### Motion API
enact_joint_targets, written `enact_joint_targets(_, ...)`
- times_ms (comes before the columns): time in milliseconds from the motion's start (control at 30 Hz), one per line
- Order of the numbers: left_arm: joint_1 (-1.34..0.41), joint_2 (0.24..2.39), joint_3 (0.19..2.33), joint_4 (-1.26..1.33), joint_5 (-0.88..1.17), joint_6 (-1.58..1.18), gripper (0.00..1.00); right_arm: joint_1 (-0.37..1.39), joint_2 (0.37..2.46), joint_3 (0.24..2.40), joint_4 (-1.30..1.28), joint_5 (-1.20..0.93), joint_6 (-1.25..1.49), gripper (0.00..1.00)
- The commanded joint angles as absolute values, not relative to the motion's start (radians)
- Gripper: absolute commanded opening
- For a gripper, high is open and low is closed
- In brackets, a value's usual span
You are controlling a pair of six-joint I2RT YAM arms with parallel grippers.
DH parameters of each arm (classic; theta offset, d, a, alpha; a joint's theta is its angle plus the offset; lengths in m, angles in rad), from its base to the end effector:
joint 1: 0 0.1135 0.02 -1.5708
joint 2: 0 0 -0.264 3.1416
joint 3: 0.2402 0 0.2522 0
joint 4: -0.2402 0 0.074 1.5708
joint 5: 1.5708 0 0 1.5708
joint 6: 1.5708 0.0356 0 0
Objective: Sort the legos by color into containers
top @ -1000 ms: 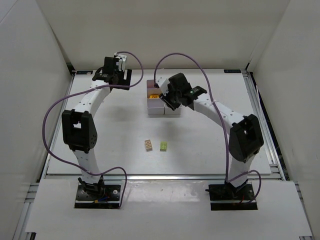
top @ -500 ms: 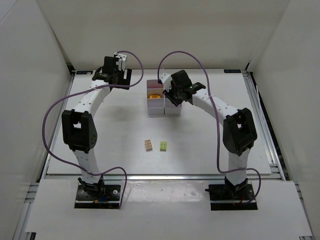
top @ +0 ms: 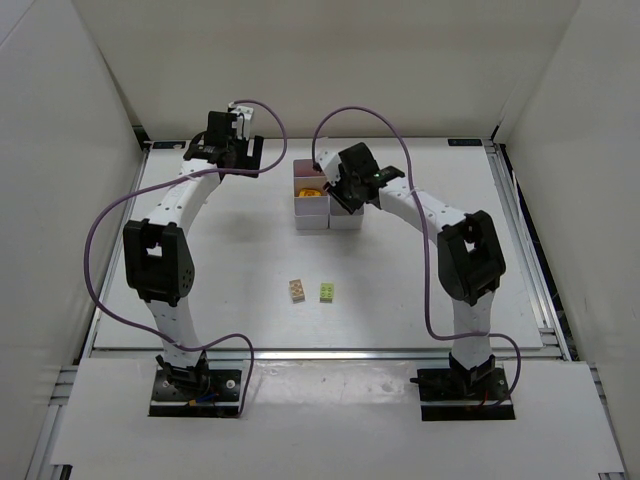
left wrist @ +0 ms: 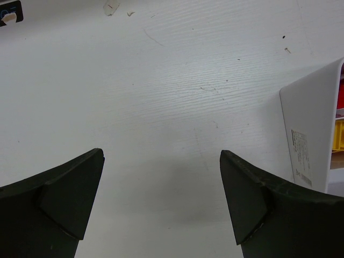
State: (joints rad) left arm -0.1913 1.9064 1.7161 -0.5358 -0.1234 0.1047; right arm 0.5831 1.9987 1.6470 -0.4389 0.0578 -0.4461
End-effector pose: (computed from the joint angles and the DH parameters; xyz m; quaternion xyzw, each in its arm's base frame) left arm 0.4334 -0.0795 0.3028 0.1093 0.9042 0.0385 0.4112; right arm 0.3828 0.2500 0.2478 -0.4454 0.8102 -0.0006 0.3811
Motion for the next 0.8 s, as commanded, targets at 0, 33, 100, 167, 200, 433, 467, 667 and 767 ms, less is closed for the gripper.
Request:
enact_joint_targets(0, -0.187, 1.878, 1.756, -0.518, -0.126, 0.109, 0.99, 0.578, 2.000, 1.692, -0.397, 0.075, -0.457, 0.37)
enact_joint_targets(33, -0.187, 1.879, 1.756, -0.517, -0.127, 0.110, 0.99, 0.578, 2.002, 1.689, -0.397, 0.078, -0.457, 0.40)
enact_joint_targets(100, -0.186, 1.882, 1.758, -0.517, -0.127, 0.109, 0.99, 0.578, 2.000, 1.686, -0.397, 0.077, -0.459, 0.44)
enact_joint_targets(167, -0.186, 1.884, 1.758, -0.518, -0.126, 0.107, 0.99, 0.578, 1.994, 1.686, -0.399, 0.077, -0.457, 0.51)
enact_joint_targets(200, -0.186, 1.882, 1.758, -0.517, -0.123, 0.109, 0.99, 0.580, 1.991, 1.683, -0.400, 0.077, -0.457, 0.52)
enact_joint_targets(433, -0.187, 1.872, 1.747, -0.522, -0.115, 0.109, 0.99, 0.578, 1.942, 1.649, -0.406, 0.063, -0.453, 0.60)
enact_joint_targets(467, -0.187, 1.859, 1.744, -0.526, -0.088, 0.127, 0.99, 0.578, 1.922, 1.643, -0.410, 0.064, -0.442, 0.60)
enact_joint_targets(667, -0.186, 1.743, 1.616, -0.621, 0.315, 0.247, 0.96, 0.555, 1.763, 1.576, -0.407, 0.119, -0.320, 0.59)
enact_joint_targets(767, -0.190, 1.661, 1.493, -0.623, 0.636, 0.285, 0.89, 0.502, 1.703, 1.499, -0.429, 0.138, -0.206, 0.62)
